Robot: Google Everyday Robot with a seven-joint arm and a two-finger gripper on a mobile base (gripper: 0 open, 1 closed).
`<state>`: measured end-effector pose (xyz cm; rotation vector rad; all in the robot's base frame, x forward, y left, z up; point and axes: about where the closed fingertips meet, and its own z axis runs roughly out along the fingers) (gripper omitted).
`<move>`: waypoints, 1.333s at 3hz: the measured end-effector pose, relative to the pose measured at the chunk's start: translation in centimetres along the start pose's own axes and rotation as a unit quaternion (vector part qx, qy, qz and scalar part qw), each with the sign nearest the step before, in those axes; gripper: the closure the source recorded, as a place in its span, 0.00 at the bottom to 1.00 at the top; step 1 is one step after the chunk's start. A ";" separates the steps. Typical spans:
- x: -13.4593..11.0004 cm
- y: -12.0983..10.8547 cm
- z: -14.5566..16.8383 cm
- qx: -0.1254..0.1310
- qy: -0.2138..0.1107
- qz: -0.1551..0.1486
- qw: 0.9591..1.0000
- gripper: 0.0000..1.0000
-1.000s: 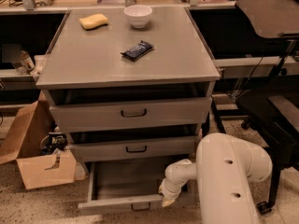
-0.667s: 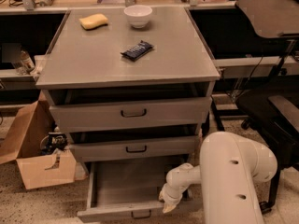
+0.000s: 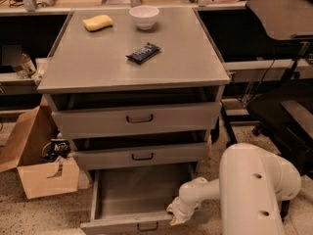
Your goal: Open bottom drawer
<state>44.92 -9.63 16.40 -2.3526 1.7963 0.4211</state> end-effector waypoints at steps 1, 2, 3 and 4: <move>0.4 0.4 0.0 0.001 -0.001 0.005 1.000 0.73; 0.4 0.4 0.0 0.001 -0.001 0.005 1.000 0.49; -0.2 1.0 -2.4 0.010 -0.035 -0.018 0.999 0.20; -0.4 2.3 -6.9 0.040 -0.086 -0.033 0.995 0.00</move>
Offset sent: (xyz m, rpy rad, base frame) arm -0.0031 -0.0047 -0.0005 0.0017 0.0018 -0.0108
